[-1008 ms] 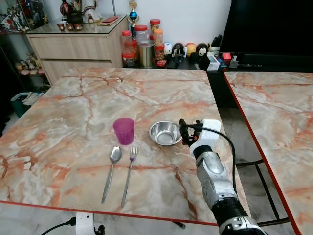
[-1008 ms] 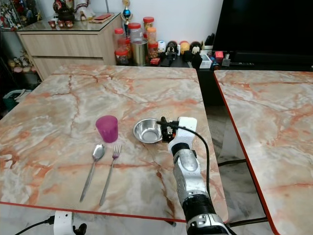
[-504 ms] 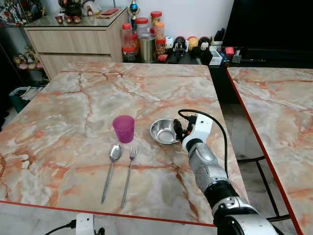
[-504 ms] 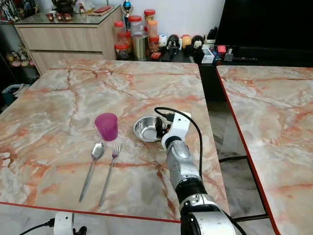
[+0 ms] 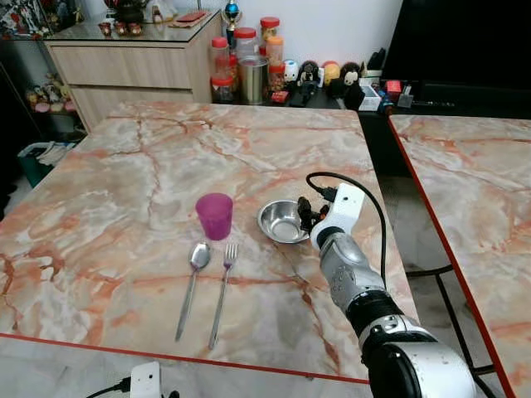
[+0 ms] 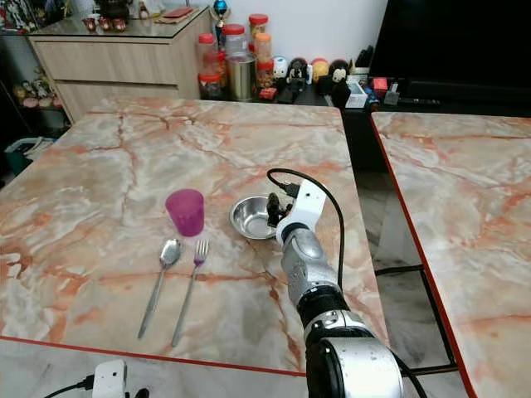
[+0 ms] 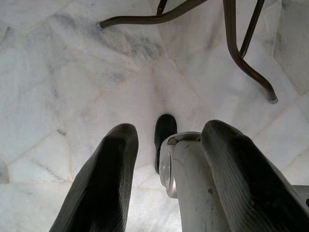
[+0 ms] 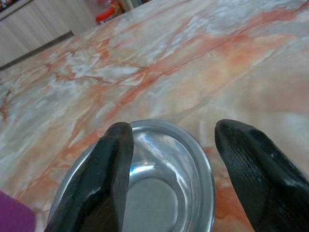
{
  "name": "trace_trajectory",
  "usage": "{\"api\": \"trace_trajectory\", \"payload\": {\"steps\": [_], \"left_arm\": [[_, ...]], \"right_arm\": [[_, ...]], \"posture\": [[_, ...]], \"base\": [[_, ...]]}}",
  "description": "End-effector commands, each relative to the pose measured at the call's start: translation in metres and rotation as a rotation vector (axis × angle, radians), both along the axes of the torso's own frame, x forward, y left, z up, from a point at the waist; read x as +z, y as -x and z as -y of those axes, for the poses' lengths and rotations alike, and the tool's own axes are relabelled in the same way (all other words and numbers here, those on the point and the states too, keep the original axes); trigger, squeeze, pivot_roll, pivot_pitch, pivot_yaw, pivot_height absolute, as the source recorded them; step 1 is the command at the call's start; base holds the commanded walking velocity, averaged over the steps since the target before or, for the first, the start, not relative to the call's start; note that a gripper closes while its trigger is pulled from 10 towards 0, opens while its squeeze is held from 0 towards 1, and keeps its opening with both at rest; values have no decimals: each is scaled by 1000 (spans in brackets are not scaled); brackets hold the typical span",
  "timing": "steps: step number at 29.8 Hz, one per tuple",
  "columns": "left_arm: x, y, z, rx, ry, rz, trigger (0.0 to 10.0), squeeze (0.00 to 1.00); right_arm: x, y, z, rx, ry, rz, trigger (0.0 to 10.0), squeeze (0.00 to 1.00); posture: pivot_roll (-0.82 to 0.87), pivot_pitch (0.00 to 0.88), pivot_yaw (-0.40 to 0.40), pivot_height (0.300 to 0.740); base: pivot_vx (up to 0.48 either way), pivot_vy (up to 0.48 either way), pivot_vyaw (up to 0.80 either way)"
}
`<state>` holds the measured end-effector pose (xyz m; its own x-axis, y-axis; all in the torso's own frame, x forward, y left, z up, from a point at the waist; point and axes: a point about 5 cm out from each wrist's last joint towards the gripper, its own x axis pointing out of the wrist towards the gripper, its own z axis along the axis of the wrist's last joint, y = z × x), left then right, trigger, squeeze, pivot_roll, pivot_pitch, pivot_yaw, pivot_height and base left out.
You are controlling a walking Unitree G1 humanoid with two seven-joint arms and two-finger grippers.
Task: Setting the table
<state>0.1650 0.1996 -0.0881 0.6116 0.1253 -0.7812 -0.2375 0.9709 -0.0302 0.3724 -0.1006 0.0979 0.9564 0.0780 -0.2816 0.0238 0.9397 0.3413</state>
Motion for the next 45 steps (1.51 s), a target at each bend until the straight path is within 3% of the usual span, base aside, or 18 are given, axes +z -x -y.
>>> {"api": "trace_trajectory", "payload": {"steps": [1,7,15,31,45], "left_arm": [[-2,5,1,5,8,-10,10000,0],[-4,8,2,4,10,-16,10000,0],[-11,27,10,5,23,-49,10000,0],[-14,36,18,-15,34,-57,10000,0],[-20,59,21,-56,27,-87,10000,0]], "right_arm": [[4,-3,1,-15,4,-2,10000,0],[-1,-2,2,-9,2,-42,10000,0],[-7,0,-1,26,33,-73,10000,0],[1,-5,1,0,19,-60,10000,0],[1,-6,3,21,49,-72,10000,0]], "posture": [[77,0,-27,740],[83,0,-39,740],[82,0,-63,740],[86,22,-78,740],[95,98,-98,740]], "base": [[0,0,0],[0,0,0],[0,0,0],[0,0,0],[0,0,0]]}}
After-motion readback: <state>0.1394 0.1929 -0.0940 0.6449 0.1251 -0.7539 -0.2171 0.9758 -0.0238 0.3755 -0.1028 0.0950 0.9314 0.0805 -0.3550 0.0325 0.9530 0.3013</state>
